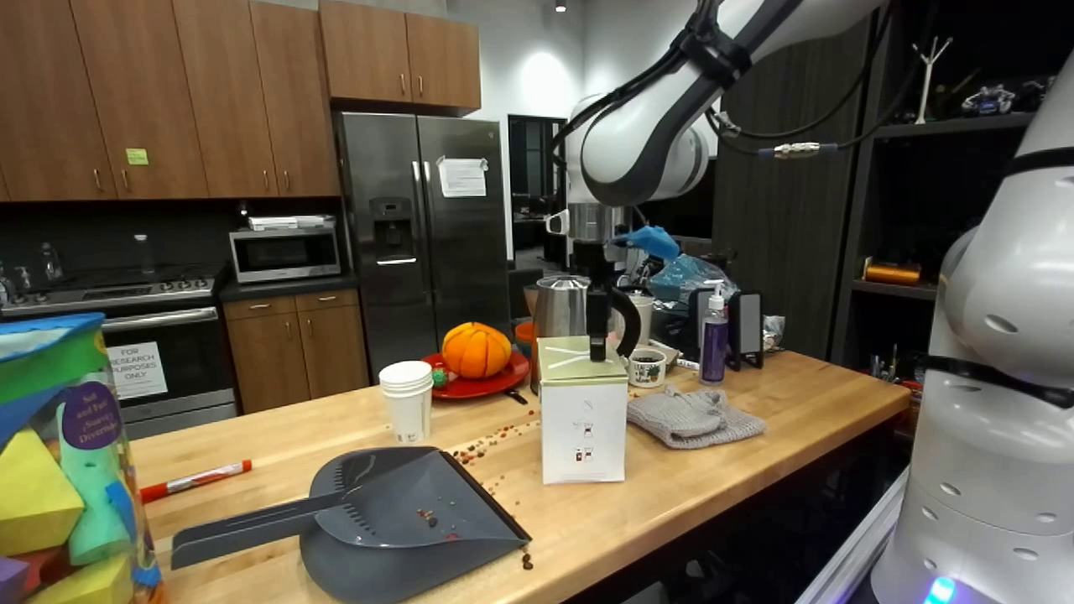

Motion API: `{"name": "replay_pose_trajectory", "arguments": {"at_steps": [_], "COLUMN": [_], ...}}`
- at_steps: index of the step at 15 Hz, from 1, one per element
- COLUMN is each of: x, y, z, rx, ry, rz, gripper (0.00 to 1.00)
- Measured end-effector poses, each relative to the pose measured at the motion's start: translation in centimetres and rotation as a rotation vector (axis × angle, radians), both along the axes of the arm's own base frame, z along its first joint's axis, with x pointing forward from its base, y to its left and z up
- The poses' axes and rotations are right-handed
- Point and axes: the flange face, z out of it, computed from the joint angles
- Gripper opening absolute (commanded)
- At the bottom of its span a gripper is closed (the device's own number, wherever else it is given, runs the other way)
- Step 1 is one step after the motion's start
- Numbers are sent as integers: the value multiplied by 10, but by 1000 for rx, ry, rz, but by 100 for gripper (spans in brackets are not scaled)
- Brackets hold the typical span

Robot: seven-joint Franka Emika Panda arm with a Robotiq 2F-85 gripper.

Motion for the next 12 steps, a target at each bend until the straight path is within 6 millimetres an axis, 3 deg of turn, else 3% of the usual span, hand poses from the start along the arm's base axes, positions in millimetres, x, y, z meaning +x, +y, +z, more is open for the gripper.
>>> {"name": "replay_pose_trajectory", "arguments": {"at_steps": [7,12], "x": [-15,-34], "y": [13,4], "z": [41,75], "rx": [-41,-83], "ry": [-86,-155], "rz": [-20,-98], "gripper": [100,100]}}
